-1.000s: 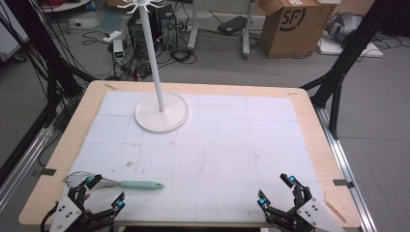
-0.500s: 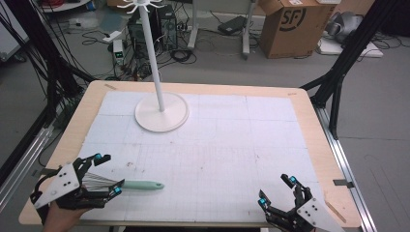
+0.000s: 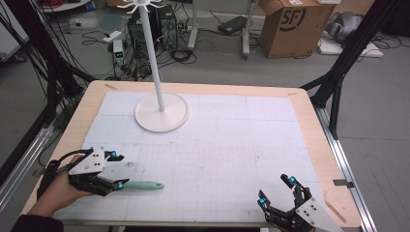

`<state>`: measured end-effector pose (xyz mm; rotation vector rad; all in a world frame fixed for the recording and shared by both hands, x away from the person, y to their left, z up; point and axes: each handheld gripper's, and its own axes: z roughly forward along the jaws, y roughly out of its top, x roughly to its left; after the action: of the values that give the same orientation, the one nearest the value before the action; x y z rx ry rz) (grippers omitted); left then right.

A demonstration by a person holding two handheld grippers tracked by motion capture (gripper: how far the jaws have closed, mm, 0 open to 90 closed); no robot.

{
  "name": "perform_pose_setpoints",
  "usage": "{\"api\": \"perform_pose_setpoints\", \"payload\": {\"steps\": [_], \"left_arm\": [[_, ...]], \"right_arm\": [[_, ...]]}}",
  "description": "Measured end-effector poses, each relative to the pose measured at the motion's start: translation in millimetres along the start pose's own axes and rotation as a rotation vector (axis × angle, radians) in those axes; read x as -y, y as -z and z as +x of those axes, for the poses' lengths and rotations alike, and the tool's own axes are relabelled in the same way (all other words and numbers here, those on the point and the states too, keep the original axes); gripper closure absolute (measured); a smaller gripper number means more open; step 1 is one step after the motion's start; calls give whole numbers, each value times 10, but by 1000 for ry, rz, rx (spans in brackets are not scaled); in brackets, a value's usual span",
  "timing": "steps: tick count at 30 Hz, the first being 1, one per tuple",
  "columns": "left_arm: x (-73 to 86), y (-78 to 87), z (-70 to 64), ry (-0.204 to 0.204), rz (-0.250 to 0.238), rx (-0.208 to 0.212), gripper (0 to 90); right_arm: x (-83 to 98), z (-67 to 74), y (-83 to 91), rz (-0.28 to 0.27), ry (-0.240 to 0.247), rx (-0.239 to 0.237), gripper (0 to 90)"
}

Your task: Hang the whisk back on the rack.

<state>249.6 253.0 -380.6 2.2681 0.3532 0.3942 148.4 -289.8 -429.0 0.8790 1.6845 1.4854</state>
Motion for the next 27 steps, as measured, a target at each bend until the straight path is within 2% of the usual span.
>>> {"api": "perform_pose_setpoints", "payload": {"steps": [1, 4, 5, 6, 7, 9, 12, 13, 14, 18, 23, 27], "left_arm": [[-2, -26, 7, -15, 40, 15, 288], [-7, -102, 6, -35, 98, 37, 290], [-13, -115, 12, -47, 111, 46, 290], [-17, -138, 5, -38, 117, 52, 284], [-28, -150, 17, -57, 139, 63, 284], [-38, -198, 4, -51, 147, 75, 281], [-43, -266, -8, -62, 182, 96, 295], [-37, -294, -17, -61, 195, 101, 295], [-22, -346, -27, -76, 227, 104, 308], [-9, -394, -40, -77, 245, 116, 322], [-7, -448, -49, -75, 278, 181, 360], [9, -504, -31, -71, 312, 208, 367]], "right_arm": [[0, -3, -3, -2, 2, 1, 165], [1, 0, -6, 0, -2, 1, 164], [1, 0, -6, 0, -2, 1, 164], [2, 0, -7, 1, -1, 1, 165], [2, 0, -7, 1, -1, 1, 165], [2, 1, -5, 0, -2, 0, 164], [1, 1, 0, -3, -3, 0, 165], [1, 1, 0, -3, -3, 0, 165], [1, 0, 0, -7, -2, 2, 165], [0, 2, 0, -8, -3, 1, 165], [1, 2, -2, -3, -2, -1, 165], [-1, 4, -1, -4, -1, -1, 165]]}}
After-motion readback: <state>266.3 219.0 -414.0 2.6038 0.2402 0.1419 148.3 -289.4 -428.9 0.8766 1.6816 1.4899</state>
